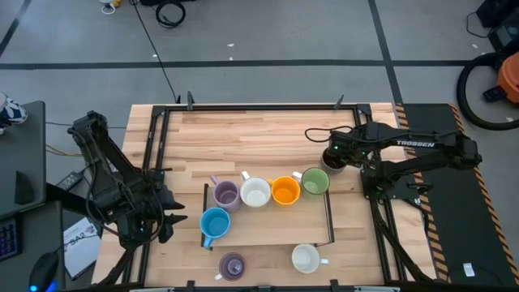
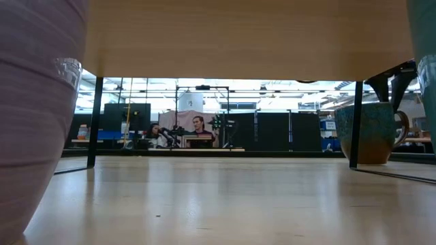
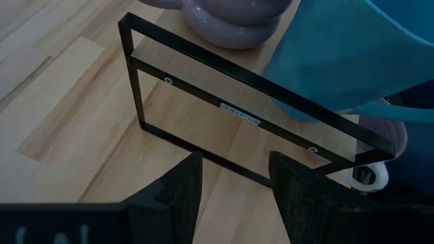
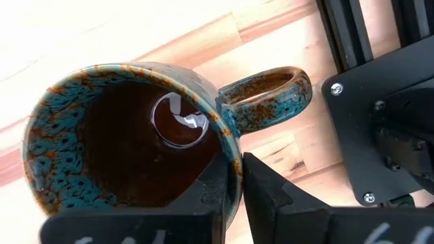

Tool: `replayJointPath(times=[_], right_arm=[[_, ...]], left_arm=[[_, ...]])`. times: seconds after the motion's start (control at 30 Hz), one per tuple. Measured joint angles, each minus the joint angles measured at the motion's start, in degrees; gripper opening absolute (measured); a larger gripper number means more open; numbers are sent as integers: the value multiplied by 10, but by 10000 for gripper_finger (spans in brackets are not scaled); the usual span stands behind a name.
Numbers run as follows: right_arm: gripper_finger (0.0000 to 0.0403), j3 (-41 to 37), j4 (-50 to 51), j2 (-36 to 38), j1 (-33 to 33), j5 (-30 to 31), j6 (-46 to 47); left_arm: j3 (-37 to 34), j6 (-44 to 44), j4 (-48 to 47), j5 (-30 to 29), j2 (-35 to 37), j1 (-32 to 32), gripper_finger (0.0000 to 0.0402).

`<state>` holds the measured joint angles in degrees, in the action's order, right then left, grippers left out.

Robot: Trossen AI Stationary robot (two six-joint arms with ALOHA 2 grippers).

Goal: Place coffee mugs
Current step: Put the brown blue mug on the shelf

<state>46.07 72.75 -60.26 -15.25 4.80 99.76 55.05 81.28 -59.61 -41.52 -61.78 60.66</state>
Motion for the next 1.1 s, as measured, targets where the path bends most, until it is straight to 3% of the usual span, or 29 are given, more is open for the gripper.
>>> replayJointPath(times=[0.53, 0.9, 1.1], right_arm=[[84, 0, 1, 0, 0, -4, -46], [152, 0, 1, 0, 0, -4, -50], [164, 0, 2, 3, 0, -4, -58]], left_arm=[[0, 0, 0, 0, 0, 0, 176], [0, 0, 0, 0, 0, 0, 176], [0, 0, 0, 0, 0, 0, 176]])
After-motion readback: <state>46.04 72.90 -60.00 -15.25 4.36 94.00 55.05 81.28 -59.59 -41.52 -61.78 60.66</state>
